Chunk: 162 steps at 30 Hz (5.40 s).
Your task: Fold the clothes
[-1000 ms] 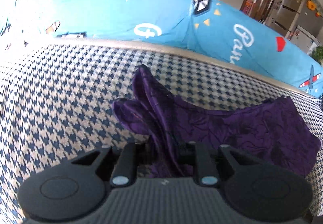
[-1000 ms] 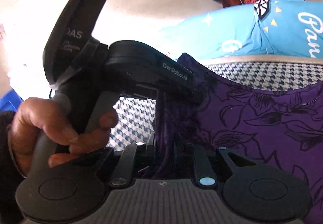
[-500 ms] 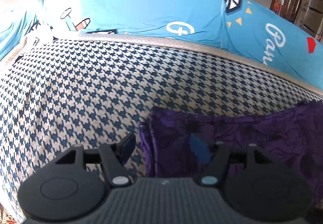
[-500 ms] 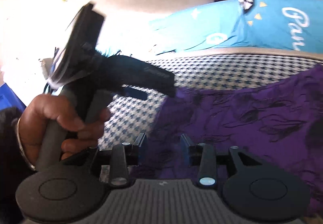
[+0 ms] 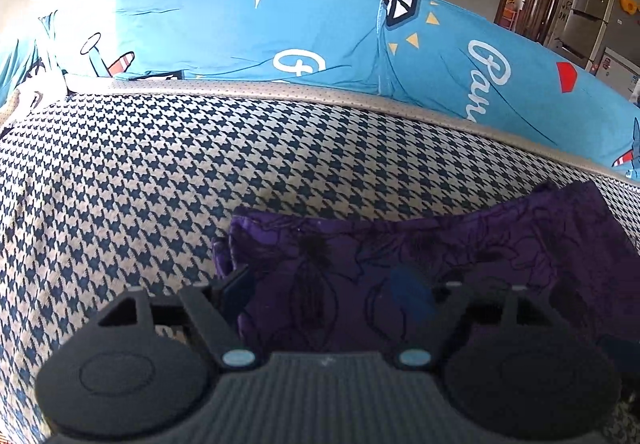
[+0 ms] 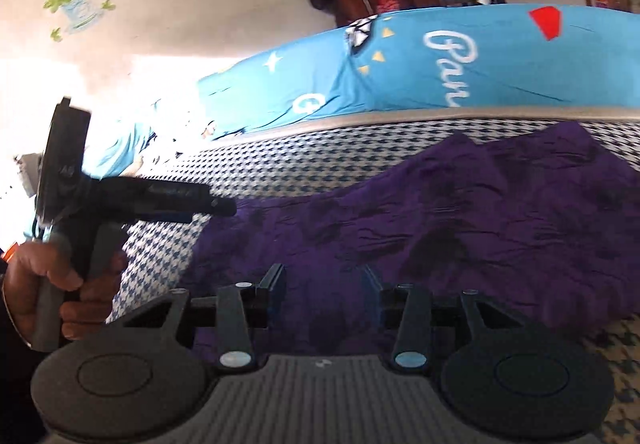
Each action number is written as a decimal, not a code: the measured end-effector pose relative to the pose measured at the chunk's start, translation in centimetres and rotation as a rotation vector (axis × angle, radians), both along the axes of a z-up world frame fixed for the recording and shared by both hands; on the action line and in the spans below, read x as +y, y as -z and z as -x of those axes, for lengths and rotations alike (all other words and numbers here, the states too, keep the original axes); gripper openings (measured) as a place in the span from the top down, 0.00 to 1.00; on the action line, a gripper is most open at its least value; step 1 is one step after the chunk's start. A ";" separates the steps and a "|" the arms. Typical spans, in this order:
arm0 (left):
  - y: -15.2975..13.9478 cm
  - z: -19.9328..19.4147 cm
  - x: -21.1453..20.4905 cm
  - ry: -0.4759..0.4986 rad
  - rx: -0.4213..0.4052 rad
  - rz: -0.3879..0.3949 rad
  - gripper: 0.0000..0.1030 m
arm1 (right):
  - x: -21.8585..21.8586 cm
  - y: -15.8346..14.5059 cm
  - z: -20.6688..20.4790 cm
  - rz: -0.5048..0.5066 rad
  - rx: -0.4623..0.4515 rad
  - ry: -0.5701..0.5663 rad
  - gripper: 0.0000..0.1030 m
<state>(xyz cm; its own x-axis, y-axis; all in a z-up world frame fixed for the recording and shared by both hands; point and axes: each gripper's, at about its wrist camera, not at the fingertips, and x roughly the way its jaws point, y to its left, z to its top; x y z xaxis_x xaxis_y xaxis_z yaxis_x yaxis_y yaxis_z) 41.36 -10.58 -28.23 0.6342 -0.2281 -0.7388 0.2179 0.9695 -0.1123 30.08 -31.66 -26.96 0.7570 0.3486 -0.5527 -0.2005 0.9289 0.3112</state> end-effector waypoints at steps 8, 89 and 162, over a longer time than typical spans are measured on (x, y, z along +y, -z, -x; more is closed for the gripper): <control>1.1 1.4 -1.9 0.063 0.024 -0.012 0.23 | -5.9 -0.6 1.6 0.008 0.009 0.143 0.59; 4.9 4.0 -9.7 0.287 0.044 -0.092 0.05 | -18.7 2.2 -11.7 0.424 -0.005 0.519 0.87; 5.0 7.7 -11.1 0.392 -0.016 -0.112 0.01 | -2.6 5.3 -14.8 0.071 0.196 -0.043 0.97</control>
